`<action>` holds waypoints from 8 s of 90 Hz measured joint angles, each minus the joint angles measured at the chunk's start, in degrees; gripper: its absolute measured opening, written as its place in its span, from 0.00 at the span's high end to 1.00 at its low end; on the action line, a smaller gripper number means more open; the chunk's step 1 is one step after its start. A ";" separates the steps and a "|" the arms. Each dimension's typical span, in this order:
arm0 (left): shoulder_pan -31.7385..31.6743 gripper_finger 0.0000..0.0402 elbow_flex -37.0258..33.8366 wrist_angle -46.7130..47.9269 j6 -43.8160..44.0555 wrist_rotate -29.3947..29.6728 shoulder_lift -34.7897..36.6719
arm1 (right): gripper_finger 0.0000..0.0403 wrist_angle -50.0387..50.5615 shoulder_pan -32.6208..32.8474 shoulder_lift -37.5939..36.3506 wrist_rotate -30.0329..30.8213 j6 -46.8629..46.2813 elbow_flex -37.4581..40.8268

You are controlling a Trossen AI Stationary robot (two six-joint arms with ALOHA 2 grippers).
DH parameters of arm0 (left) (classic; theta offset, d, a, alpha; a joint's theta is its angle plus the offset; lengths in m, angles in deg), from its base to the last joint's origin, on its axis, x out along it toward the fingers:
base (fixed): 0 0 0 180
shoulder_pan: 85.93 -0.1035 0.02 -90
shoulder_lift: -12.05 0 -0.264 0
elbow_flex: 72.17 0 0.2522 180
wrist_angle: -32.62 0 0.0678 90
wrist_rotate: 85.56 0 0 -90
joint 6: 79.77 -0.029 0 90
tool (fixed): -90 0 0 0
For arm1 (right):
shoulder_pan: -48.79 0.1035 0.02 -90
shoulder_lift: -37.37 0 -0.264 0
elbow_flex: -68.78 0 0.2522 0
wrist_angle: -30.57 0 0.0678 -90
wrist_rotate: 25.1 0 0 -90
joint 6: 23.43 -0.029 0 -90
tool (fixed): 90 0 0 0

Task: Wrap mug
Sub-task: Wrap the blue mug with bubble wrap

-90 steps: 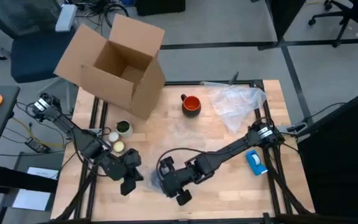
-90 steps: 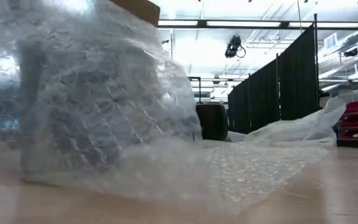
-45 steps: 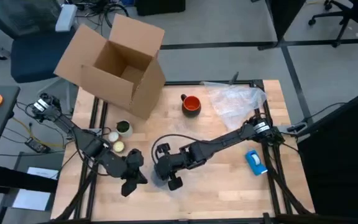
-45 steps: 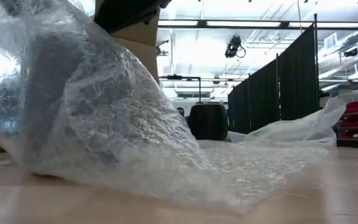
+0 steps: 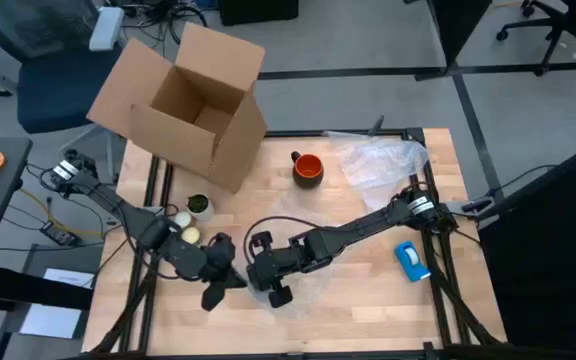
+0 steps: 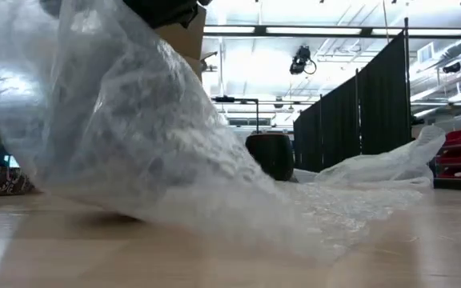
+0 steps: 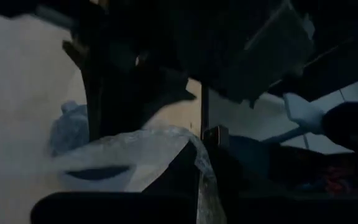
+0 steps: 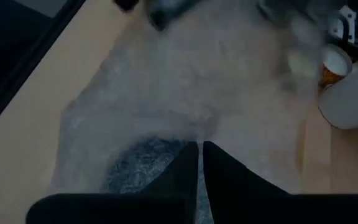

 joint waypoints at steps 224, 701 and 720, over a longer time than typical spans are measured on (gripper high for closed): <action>-0.02 1.00 -3.45 -9.35 -10.21 -1.27 -10.36 | 1.00 -11.23 1.97 -0.02 -8.79 -2.84 7.59; 1.21 0.68 8.66 12.91 -25.91 3.74 -21.99 | 1.00 -5.91 1.22 0.00 -0.39 -7.30 10.32; 1.25 0.68 8.68 12.52 -26.85 3.76 -21.97 | 1.00 -6.11 1.07 0.00 -0.48 -7.63 10.32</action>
